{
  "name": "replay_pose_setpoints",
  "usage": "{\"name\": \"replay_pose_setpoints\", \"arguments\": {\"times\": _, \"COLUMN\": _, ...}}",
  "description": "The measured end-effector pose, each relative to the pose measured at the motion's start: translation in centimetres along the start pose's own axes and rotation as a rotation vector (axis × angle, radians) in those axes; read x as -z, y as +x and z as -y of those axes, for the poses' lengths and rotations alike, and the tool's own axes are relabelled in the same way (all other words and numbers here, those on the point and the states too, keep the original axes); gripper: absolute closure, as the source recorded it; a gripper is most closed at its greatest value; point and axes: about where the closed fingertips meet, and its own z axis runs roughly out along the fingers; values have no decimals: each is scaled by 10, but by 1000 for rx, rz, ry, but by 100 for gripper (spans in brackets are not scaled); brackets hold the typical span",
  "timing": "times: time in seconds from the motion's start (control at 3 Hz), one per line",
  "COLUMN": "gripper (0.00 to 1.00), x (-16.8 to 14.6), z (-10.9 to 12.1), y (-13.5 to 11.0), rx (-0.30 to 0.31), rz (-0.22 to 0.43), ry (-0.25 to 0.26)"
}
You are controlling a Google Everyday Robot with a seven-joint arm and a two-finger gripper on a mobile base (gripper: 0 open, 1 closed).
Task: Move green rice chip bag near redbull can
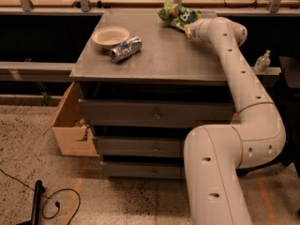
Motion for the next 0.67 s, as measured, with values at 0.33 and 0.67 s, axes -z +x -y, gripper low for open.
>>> {"name": "replay_pose_setpoints", "arguments": {"times": 0.33, "gripper": 100, "x": 1, "z": -3, "y": 2, "rx": -3, "rz": -11, "ry": -10}}
{"name": "replay_pose_setpoints", "arguments": {"times": 0.67, "gripper": 85, "x": 2, "z": 1, "y": 0, "rx": -14, "rz": -8, "ry": 2}}
